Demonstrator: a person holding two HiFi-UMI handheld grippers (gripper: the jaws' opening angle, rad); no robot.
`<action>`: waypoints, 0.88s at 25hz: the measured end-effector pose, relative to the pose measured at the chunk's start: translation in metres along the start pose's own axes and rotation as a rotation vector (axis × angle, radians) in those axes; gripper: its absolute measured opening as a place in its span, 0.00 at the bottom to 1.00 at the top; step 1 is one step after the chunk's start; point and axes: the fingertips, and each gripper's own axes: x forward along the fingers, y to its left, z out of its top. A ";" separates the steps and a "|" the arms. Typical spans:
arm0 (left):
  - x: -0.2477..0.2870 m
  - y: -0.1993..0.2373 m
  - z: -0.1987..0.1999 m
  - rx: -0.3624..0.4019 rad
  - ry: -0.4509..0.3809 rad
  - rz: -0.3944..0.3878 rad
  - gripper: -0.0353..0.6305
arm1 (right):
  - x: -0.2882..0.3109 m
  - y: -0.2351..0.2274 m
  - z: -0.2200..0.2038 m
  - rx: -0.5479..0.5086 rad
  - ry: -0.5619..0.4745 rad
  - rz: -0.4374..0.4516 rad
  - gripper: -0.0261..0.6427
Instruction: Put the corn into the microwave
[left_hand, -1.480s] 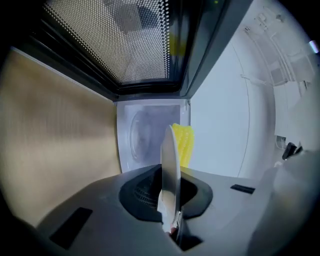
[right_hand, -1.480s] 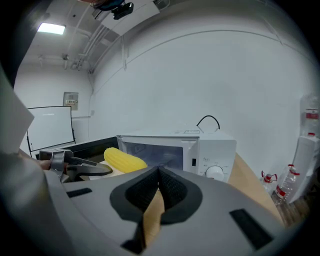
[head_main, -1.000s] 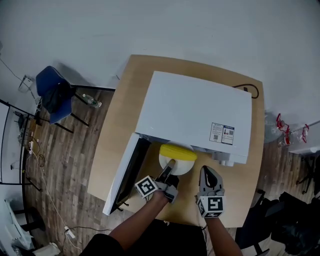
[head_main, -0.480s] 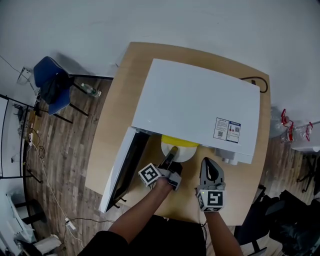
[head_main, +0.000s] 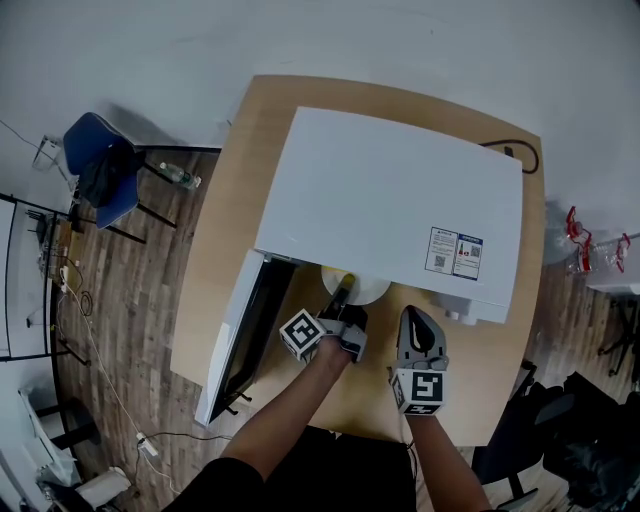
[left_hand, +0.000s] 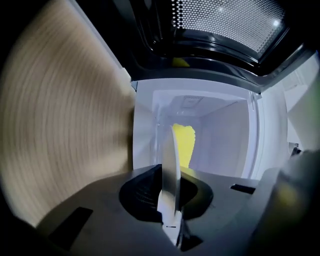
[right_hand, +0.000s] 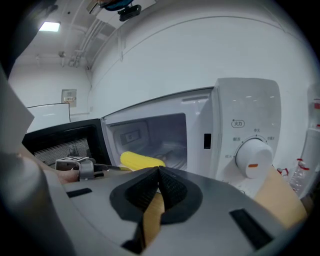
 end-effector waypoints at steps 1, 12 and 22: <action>0.002 0.000 0.000 -0.004 -0.004 -0.005 0.08 | 0.000 0.000 -0.001 0.001 0.002 0.001 0.13; 0.019 0.005 0.000 -0.004 -0.004 -0.033 0.08 | 0.007 0.000 0.000 0.017 0.010 0.017 0.13; 0.009 0.000 0.000 -0.042 0.015 -0.071 0.26 | 0.000 0.004 0.007 0.035 0.002 0.020 0.13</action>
